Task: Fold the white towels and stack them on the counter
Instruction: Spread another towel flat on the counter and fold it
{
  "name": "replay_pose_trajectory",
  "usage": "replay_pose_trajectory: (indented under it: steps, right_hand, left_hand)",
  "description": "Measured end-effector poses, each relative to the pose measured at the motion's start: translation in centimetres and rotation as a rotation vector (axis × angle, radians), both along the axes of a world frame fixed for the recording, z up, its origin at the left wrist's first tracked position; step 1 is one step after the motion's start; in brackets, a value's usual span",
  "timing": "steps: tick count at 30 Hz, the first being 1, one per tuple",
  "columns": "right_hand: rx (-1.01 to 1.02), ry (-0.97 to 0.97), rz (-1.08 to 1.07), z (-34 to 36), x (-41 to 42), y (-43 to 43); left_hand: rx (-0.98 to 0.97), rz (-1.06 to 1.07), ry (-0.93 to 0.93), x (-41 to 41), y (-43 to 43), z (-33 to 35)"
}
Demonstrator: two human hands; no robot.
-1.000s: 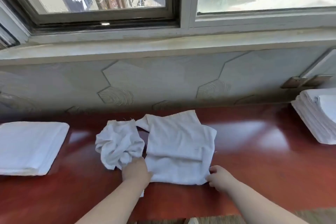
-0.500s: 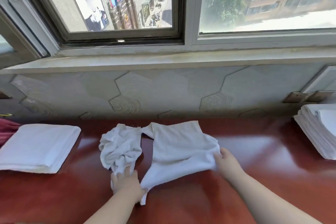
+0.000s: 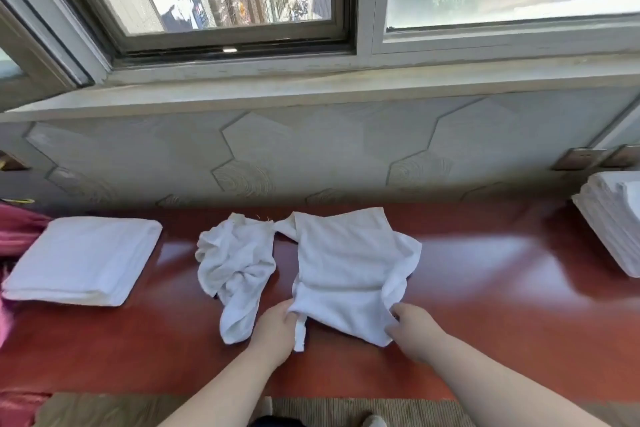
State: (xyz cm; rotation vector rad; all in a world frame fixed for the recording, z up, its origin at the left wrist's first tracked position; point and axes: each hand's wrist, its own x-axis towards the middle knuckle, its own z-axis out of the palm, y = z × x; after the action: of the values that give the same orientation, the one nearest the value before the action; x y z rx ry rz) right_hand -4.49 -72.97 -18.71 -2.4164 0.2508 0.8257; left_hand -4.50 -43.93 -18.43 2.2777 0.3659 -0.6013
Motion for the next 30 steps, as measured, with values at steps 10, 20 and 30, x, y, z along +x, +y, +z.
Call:
replay_pose_trajectory:
  steps: [10,20,30]
  right_hand:
    - [0.650,-0.368,-0.715,8.5,4.7,-3.7]
    - [0.707,0.115,-0.504,3.2,0.9,-0.9]
    - [0.219,0.167,-0.193,0.0,-0.8,-1.4]
  left_hand:
    - [-0.471,0.408,0.198,4.8,-0.4,8.1]
    - [-0.907,0.521,0.505,1.2,-4.2,8.2]
    - [-0.554,0.320,0.378,-0.4,-3.4,8.3]
